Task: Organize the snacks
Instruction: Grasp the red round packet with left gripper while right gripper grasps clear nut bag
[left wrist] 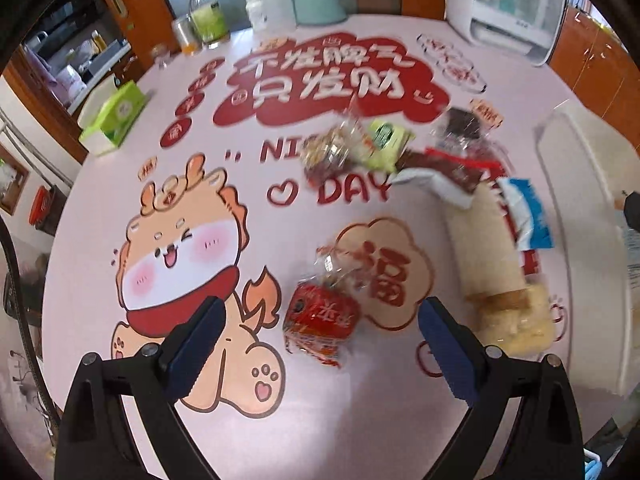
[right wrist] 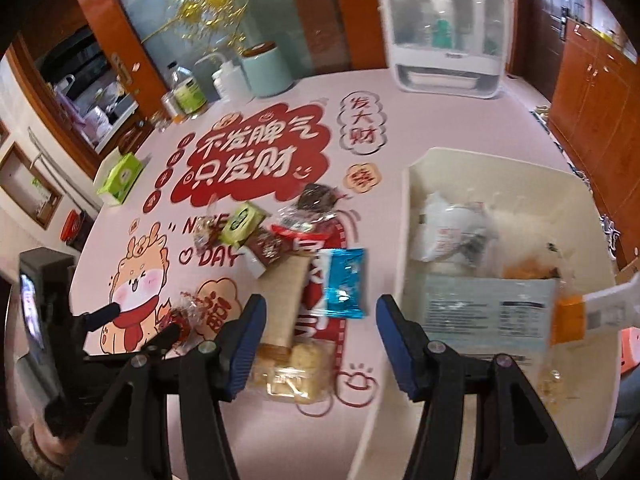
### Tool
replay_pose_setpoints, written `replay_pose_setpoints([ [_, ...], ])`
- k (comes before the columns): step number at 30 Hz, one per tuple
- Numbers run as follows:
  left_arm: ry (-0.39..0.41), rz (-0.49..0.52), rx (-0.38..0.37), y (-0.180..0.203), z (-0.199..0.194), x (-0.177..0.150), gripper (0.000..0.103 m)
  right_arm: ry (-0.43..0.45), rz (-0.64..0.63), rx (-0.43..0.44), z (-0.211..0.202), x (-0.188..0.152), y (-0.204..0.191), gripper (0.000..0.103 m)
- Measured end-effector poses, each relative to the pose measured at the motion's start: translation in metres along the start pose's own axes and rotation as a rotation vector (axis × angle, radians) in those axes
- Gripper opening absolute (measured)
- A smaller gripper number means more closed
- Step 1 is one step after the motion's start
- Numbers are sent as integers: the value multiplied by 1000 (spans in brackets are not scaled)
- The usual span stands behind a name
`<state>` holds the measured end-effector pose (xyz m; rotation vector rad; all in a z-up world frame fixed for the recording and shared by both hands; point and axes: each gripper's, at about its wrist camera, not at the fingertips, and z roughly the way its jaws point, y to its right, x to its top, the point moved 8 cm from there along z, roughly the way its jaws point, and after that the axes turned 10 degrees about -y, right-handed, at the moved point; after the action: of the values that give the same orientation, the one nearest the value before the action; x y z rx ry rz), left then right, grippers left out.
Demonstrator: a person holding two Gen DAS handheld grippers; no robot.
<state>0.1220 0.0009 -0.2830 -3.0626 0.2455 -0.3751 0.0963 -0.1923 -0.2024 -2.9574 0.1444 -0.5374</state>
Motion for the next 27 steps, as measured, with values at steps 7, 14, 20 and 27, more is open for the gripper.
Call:
replay_pose_setpoints([
  [7, -64, 4, -9, -15, 32, -3, 83, -35, -16, 18, 31, 16, -29, 58],
  [14, -110, -20, -98, -32, 50, -6, 70, -68, -19, 75, 76, 44, -67, 58],
  [20, -125, -35, -183, -46, 54, 1, 46, -89, -36, 116, 111, 72, -104, 58],
  [27, -104, -184, -185, -100, 61, 10, 46, -111, -89, 105, 148, 90, -138, 58],
])
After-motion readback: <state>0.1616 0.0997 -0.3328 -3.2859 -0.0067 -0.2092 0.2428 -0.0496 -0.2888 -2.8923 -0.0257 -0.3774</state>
